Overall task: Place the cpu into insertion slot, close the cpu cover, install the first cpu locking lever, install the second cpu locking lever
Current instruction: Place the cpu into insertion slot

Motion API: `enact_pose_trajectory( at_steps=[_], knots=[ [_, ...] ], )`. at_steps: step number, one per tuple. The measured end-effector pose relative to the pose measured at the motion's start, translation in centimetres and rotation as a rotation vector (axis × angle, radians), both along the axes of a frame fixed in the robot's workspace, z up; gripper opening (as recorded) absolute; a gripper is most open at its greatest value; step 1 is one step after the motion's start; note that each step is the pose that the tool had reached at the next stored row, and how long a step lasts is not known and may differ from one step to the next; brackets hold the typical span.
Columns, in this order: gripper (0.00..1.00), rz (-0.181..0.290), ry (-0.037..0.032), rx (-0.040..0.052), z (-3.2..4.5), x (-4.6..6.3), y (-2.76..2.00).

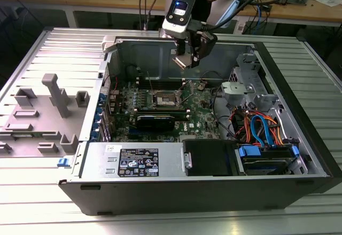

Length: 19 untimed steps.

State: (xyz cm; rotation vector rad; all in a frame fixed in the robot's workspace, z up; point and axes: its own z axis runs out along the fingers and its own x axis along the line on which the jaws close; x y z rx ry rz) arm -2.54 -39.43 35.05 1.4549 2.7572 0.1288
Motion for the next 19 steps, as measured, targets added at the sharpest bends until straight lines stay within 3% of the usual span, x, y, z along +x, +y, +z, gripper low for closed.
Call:
enact_pose_trajectory(
  at_steps=[11,19],
  knots=[
    [0.54,-0.011,-0.0001,0.0001,-0.03,-0.01,-0.02],
    [0.54,-0.119,0.0026,0.0000,-0.23,-0.01,-0.03]
  ],
)
